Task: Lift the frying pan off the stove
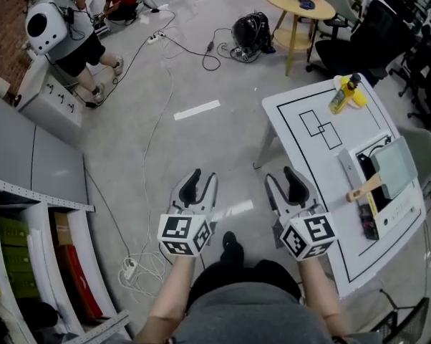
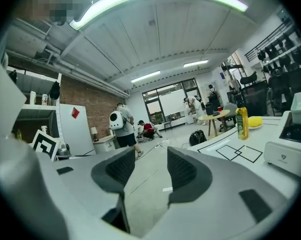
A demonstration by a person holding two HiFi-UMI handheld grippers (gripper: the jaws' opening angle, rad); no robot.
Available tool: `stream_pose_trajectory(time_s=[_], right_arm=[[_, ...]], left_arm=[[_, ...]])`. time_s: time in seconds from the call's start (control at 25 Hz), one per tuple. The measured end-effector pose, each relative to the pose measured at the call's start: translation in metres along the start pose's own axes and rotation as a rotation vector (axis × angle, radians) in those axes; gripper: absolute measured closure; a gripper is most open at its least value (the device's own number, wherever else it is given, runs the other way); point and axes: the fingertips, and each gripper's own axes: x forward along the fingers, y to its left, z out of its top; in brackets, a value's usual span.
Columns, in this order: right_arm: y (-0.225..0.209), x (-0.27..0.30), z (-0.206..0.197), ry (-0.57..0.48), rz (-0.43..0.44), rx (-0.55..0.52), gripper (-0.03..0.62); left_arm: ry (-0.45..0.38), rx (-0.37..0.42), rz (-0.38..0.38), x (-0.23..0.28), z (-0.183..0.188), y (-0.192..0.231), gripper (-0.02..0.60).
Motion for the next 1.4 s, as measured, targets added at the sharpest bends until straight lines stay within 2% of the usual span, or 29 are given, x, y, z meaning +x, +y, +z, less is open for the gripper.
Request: stream_pose_trajectory(time_s=[0.24,0.68,0.88,1.4], right_arm=[[-0.029,-0.017,-0.011,-0.003,-0.163,0.046,0.396],[-0.053,-0.092,0.014,-0.103,-0.335,0.075,0.395],[-0.065,-0.118,0.015,-0.138,-0.385,0.088,0.395],[-0.116,-0.194,0.008,-0.193,-0.484,0.171,0.405]], left_arm=[[0.045,0.033,-0.187,0.049,0.001,-0.026,0.434],[0.109,0.082,-0.463,0.106,-0.008,-0.125,0.434],[0.123,0.111,-0.522,0.112,-0.012,-0.158,0.434],[0.128,0.185,-0.593,0.137,-0.014,-0.229,0.434]])
